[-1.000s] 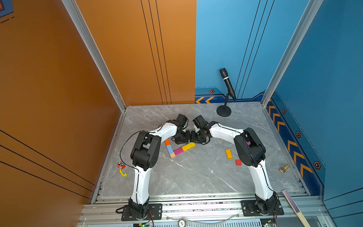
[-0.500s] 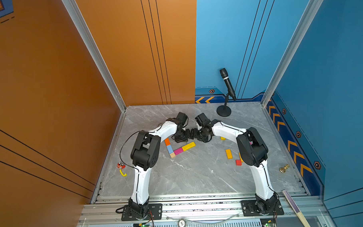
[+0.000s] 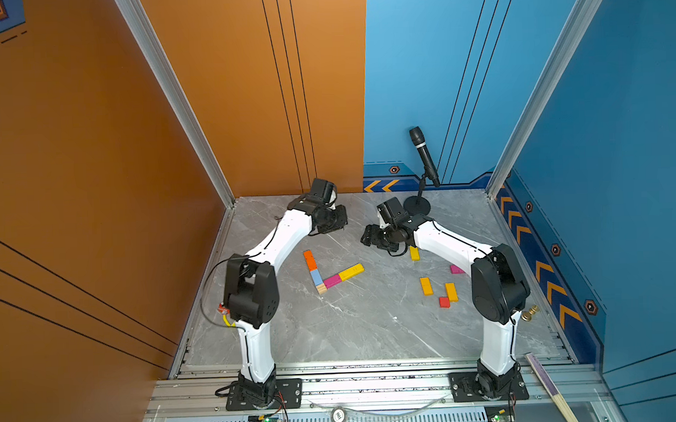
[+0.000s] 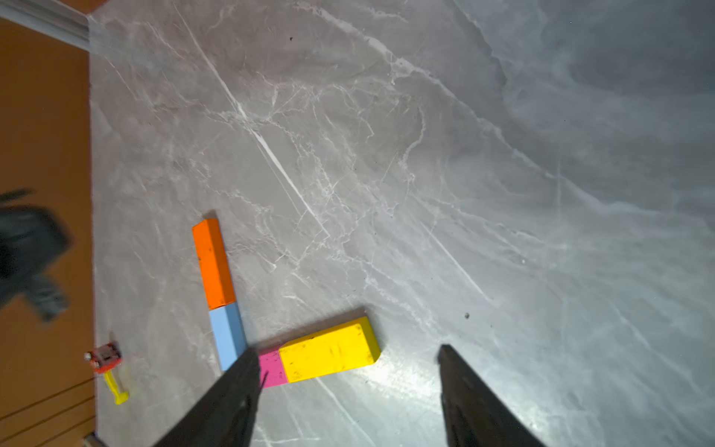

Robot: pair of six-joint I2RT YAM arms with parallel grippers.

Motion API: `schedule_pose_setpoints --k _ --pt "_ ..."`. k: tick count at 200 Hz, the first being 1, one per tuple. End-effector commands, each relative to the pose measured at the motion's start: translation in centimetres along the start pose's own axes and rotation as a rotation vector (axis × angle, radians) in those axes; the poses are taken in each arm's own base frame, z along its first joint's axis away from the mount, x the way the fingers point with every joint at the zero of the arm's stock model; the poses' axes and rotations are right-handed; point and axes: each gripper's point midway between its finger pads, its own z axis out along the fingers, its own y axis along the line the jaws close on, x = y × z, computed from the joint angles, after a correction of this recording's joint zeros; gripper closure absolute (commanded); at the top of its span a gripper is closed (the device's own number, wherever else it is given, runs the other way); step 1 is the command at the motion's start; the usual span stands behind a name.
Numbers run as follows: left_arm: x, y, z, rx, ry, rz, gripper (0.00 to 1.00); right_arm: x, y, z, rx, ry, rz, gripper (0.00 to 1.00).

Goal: Assemble the letter v with building blocks
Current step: Assemble the building block at the center of the board, then adjust the building block at the center of the board.

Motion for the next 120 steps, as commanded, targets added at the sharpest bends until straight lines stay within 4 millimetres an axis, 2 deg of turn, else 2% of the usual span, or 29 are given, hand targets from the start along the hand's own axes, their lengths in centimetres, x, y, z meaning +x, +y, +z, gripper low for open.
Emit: schedule_pose_setpoints --k 1,12,28,48,52,71,101,120 --pt "0.2 3.6 -5.4 -0.056 -0.110 -0.064 1.00 2.3 -1.6 0.4 0.043 0.051 0.018 0.59" --pt "1.8 5.4 -6.8 -0.075 -0.128 -0.096 1.00 3.2 -1.8 0.8 0.042 0.073 0.030 0.80" --pt "4.9 7.4 -7.9 -0.116 -0.124 -0.129 1.00 4.5 -2.1 1.7 0.048 0.110 0.040 1.00" --pt "8.7 9.4 -8.3 -0.158 -0.105 -0.198 1.00 5.8 -2.2 2.8 0.056 0.149 0.043 1.00" --pt "10.1 10.3 -7.9 -0.183 -0.083 -0.211 1.00 6.0 -2.2 3.0 0.057 0.155 0.046 1.00" --pt "13.4 12.4 -7.6 -0.244 -0.065 -0.264 1.00 6.5 -2.1 3.7 0.058 0.168 0.055 1.00" --pt "17.6 14.3 -6.5 -0.285 0.010 -0.330 1.00 7.1 -2.0 4.4 0.057 0.181 0.061 1.00" --pt "19.3 14.8 -5.8 -0.301 0.055 -0.328 1.00 7.6 -2.2 4.7 0.065 0.193 0.067 1.00"
